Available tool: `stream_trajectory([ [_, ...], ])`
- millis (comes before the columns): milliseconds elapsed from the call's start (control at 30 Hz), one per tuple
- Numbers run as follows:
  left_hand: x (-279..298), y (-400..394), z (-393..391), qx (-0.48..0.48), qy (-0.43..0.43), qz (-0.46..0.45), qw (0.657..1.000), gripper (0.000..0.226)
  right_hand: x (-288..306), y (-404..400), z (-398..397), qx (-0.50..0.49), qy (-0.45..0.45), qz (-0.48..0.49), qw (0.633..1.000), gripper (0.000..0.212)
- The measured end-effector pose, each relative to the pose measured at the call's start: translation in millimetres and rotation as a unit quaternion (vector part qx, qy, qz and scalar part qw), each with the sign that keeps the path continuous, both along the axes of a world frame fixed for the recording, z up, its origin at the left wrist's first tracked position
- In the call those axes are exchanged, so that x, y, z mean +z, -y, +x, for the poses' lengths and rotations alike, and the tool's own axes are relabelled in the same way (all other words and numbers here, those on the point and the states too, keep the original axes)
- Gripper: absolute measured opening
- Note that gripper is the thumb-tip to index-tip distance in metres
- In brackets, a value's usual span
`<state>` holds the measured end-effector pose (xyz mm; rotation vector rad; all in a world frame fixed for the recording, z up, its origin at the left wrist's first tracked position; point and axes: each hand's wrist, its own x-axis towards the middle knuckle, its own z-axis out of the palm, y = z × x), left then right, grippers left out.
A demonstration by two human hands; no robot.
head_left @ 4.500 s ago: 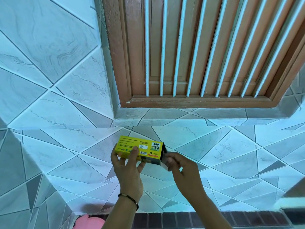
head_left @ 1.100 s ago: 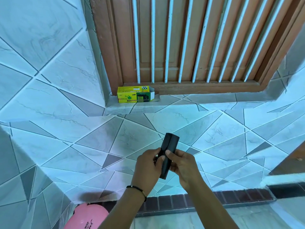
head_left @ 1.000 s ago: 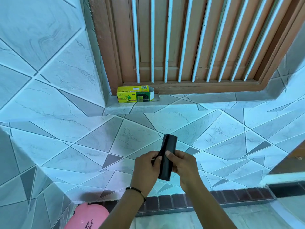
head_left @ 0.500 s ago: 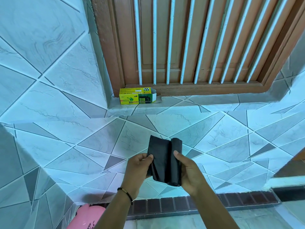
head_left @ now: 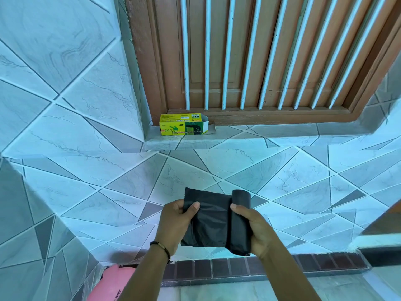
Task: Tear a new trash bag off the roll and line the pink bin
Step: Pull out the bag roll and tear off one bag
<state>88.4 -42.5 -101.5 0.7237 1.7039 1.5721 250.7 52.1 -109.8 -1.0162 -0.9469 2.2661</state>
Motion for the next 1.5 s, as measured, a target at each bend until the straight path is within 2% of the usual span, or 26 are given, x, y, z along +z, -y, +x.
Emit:
stream_trajectory([
  [100, -3.0, 3.2, -6.9, -0.010, 0.005, 0.000, 1.000, 0.006, -0.4, -8.8, 7.0, -0.009, 0.008, 0.020, 1.000, 0.074],
  [267, -2.5, 7.3, -21.4, 0.000, 0.027, -0.002, 1.000, 0.006, 3.9, -16.9, 16.5, -0.013, -0.004, 0.017, 1.000, 0.033],
  [367, -0.6, 10.9, -35.4, 0.013, 0.058, 0.013, 0.998, 0.005, 6.2, -21.9, 23.8, -0.024, 0.011, 0.009, 1.000, 0.037],
  [467, -1.8, 12.8, -42.3, -0.031, 0.110, -0.002, 0.993, 0.025, 7.5, -23.8, 26.7, -0.033, 0.003, 0.008, 0.999, 0.040],
  [633, -4.3, 11.8, -26.7, -0.194, 0.209, -0.014, 0.959, 0.078, 9.8, -17.6, 19.6, 0.000, -0.013, 0.017, 1.000, 0.030],
  [700, -5.2, 7.4, -15.3, -0.221, 0.247, -0.024, 0.943, 0.080, 9.7, -12.7, 11.6, 0.015, 0.002, 0.023, 1.000, 0.045],
  [767, -3.4, 2.8, -4.3, -0.225, 0.228, -0.049, 0.946, 0.077, 11.0, -5.7, 4.3, 0.035, 0.015, 0.027, 0.999, 0.047],
  [867, -1.9, -3.7, 6.0, -0.191, 0.189, -0.038, 0.962, 0.054, 6.3, -1.8, -1.6, 0.034, 0.037, 0.046, 0.998, 0.043],
  [933, -0.9, -7.7, 8.2, -0.148, 0.205, 0.001, 0.968, 0.035, 4.8, -0.3, -1.9, 0.035, 0.021, 0.030, 0.999, 0.044],
  [1033, 1.3, -9.6, 1.2, -0.055, 0.229, 0.034, 0.971, 0.015, 4.2, -2.3, 3.5, 0.049, 0.010, -0.014, 0.999, 0.030],
  [1100, 2.0, -7.9, -9.9, -0.001, 0.218, 0.036, 0.975, 0.013, 3.2, -4.4, 7.7, 0.043, 0.011, -0.032, 0.999, 0.036],
  [1167, 1.4, -4.3, -20.9, 0.040, 0.188, 0.028, 0.981, 0.013, 2.1, -7.6, 10.4, 0.032, 0.010, -0.041, 0.999, 0.057],
  [1200, 0.2, -2.0, -25.4, 0.054, 0.170, 0.020, 0.984, 0.012, 2.4, -9.1, 11.3, 0.034, 0.007, -0.041, 0.999, 0.060],
  [1333, -4.1, 6.4, -38.3, 0.090, 0.131, -0.003, 0.987, 0.013, 7.7, -17.9, 18.0, 0.052, -0.003, -0.023, 0.998, 0.031],
  [1433, -4.6, 13.5, -47.8, 0.123, 0.095, -0.027, 0.987, 0.019, 8.6, -23.2, 24.6, 0.056, 0.004, -0.004, 0.998, 0.037],
  [1500, -4.5, 19.6, -51.4, 0.148, 0.001, -0.047, 0.988, 0.023, 8.5, -23.0, 27.6, 0.055, 0.017, 0.008, 0.998, 0.046],
])
